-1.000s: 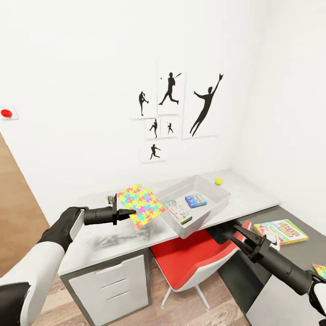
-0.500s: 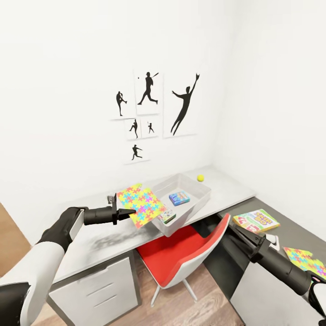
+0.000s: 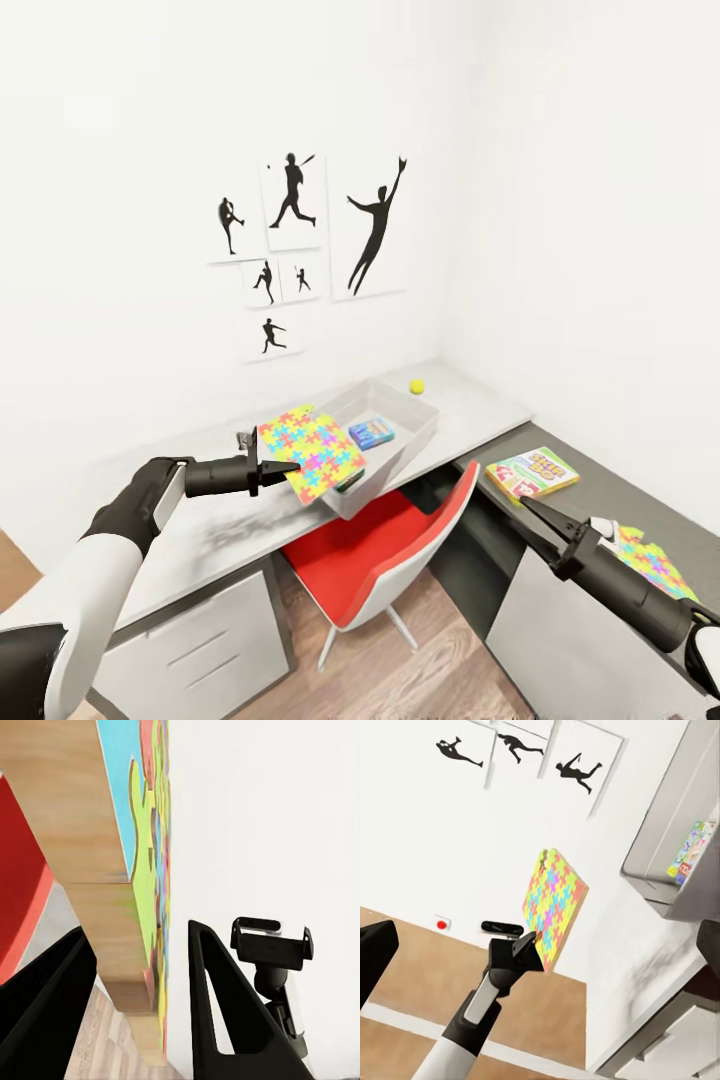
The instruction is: Put all the toys in the child's room - the three board games (two on the bed and one on the table), the two jigsaw puzzles on the table, and the tennis ball on the table - inside the toy box on the table in the child's room.
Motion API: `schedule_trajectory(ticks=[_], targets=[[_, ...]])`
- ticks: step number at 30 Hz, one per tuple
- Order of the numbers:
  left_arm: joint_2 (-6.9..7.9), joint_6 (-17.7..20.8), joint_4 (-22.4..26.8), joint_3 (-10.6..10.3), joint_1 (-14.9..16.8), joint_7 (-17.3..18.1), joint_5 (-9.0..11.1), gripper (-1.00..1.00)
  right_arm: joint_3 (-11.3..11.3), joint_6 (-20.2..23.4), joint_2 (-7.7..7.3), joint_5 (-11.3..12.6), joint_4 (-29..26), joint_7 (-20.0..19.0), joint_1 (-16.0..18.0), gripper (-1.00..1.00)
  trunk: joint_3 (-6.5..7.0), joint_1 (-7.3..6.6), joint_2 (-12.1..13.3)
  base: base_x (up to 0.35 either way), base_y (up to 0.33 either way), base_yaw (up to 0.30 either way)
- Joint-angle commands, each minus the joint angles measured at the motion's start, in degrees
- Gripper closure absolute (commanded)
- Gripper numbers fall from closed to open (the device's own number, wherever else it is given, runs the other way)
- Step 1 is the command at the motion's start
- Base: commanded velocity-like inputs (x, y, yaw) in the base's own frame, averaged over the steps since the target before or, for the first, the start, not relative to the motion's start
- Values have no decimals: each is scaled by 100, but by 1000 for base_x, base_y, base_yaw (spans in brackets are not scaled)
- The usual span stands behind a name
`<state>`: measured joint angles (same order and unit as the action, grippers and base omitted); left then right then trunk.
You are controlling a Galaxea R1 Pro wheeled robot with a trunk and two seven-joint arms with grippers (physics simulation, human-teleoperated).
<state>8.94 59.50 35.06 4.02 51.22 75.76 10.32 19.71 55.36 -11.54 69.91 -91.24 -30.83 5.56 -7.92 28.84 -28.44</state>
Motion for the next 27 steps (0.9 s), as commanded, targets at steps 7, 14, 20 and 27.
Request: schedule_trajectory(ticks=[7, 14, 20, 27], targets=[[1, 44, 1, 3, 4, 18, 13, 100, 22, 28, -1, -21, 1, -28, 6, -100, 61, -152, 272, 0, 0, -166], [9, 42, 7, -1, 3, 18, 13, 100, 16, 28, 2, -21, 1, -28, 3, -100, 125, -262, 472, 0, 0, -73], [11, 19, 9, -6, 2, 171, 18, 100, 15, 28, 3, -21, 1, -28, 2, -100, 124, -262, 472, 0, 0, -5], [129, -31, 10, -15, 2, 501, 2, 100, 15, 28, 5, -21, 1, -28, -2, -100, 123, -262, 472, 54, 0, -39]])
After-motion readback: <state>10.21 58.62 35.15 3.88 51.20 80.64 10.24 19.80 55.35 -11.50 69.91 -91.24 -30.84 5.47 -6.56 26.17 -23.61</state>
